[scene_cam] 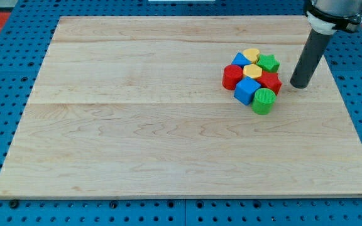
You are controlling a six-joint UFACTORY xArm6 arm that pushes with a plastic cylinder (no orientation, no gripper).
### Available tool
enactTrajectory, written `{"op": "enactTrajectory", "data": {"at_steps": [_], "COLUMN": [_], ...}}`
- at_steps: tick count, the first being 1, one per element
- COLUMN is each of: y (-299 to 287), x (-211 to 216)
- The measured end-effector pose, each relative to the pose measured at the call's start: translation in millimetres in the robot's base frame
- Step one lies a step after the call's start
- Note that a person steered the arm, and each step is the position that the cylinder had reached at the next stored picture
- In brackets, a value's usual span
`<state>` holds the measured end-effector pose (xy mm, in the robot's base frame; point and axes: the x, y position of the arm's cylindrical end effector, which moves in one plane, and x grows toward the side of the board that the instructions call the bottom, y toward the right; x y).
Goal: Move your arm to the center right
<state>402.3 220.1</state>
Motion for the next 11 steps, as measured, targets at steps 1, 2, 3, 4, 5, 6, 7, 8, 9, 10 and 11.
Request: {"op": "enactTrajectory", "data": {"at_steps": [1,2,3,4,5,6,7,8,9,10,11], "y": [0.0,-0.1,-0.3,-0.3,7.8,33.0,48.1,48.1,48.1,48.1,45.6], "x": [0.0,-2.8,-2.8,-2.8,-2.8,-2.8,-2.8,-2.8,-1.5,1.2,1.3]}}
